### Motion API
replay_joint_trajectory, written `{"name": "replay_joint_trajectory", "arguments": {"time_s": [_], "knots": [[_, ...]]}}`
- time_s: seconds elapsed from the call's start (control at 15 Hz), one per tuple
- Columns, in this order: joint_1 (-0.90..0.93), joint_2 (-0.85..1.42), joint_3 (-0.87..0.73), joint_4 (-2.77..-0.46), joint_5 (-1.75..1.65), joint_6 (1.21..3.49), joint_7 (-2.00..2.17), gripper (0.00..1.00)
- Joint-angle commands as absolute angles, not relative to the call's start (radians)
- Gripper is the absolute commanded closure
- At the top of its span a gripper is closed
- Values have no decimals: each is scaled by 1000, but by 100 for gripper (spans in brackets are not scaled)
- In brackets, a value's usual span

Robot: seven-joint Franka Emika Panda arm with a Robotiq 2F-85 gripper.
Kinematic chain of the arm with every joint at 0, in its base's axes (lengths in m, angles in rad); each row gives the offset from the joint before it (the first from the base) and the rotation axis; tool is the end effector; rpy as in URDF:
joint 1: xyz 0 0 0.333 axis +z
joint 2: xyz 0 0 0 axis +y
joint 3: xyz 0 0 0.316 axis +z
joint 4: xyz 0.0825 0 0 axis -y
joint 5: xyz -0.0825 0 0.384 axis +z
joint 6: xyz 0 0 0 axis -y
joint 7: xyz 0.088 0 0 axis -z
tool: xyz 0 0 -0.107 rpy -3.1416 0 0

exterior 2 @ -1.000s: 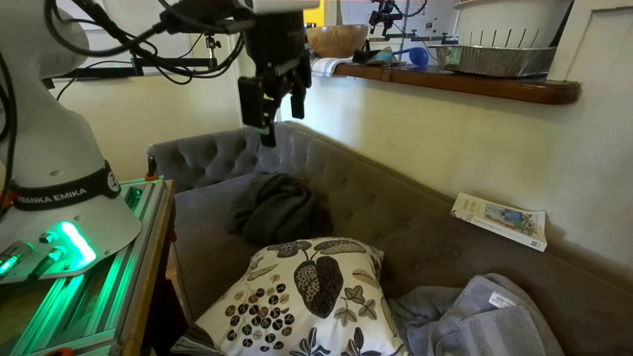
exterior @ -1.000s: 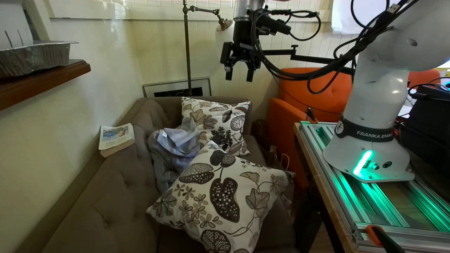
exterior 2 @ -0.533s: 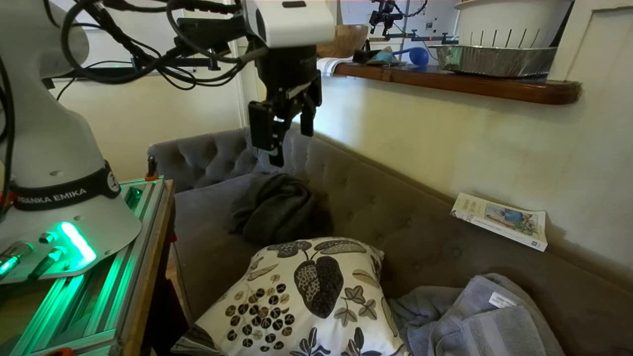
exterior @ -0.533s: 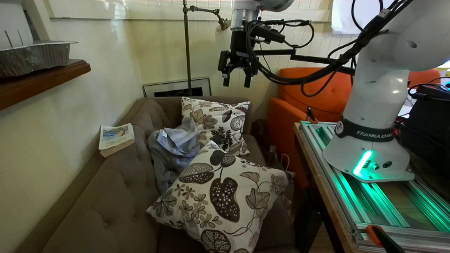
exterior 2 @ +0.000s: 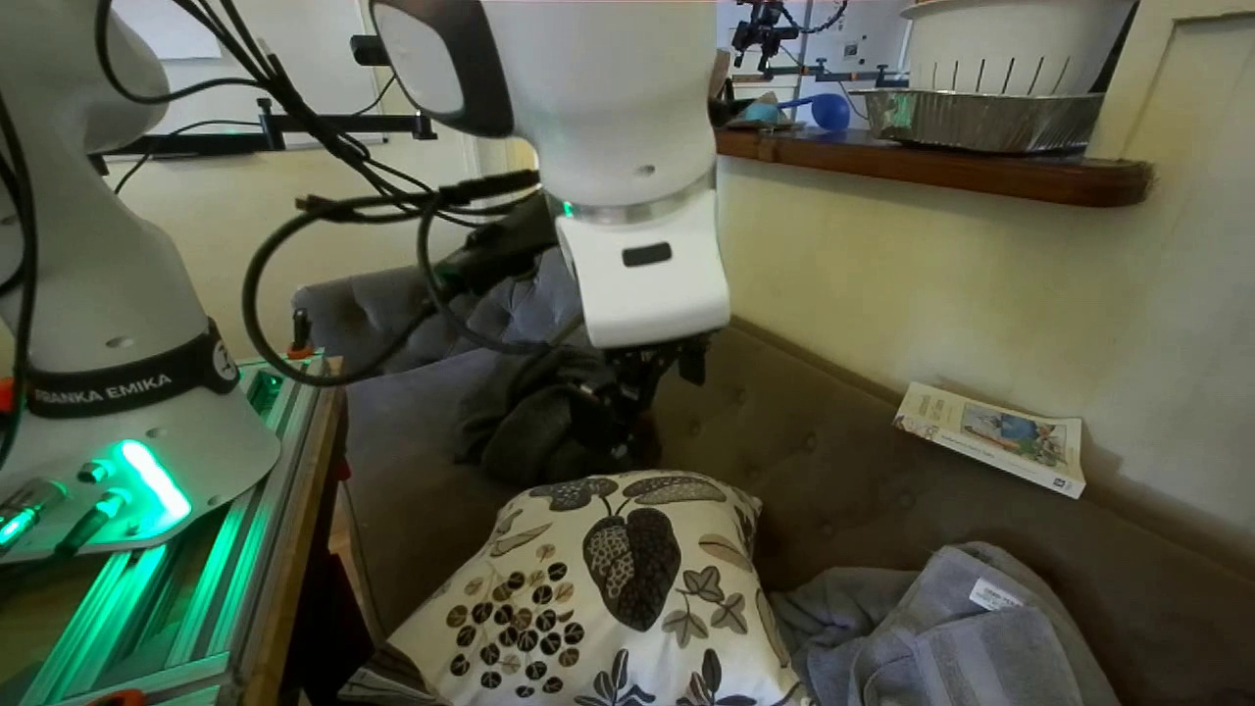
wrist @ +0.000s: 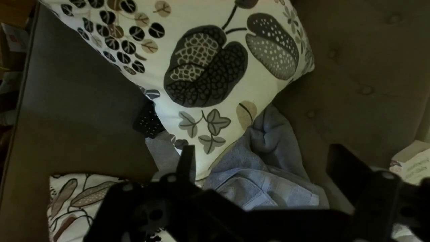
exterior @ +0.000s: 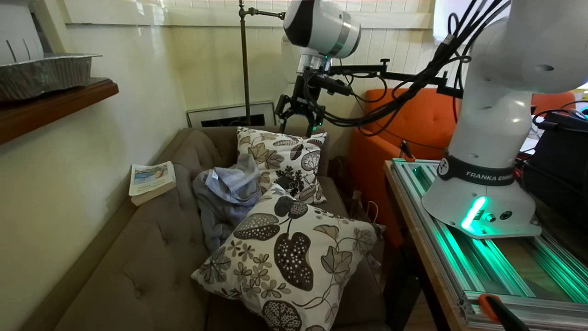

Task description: Move the left pillow to the right

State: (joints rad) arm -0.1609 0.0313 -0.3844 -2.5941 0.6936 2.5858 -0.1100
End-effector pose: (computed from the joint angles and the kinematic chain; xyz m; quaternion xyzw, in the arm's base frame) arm 0.3644 -0.2359 0.2417 -0.8561 0.4884 -0.0392 0.1645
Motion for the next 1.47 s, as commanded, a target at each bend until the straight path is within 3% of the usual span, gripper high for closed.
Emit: {"name": "replay_joint_trajectory", "arguments": {"time_s": [0.0, 0.13, 0.2, 0.53, 0.93, 1.4], "knots": [[-188, 252, -344, -2417, 969, 2569, -326, 0], [-207, 382, -325, -2326, 1063, 2548, -332, 0], [-229, 233, -302, -2437, 967, 2587, -298, 0], [-244, 379, -286, -2341, 989, 2563, -299, 0], [-346, 615, -194, -2143, 1005, 2503, -302, 0], [-378, 851, -216, -1935, 873, 2440, -182, 0]]}}
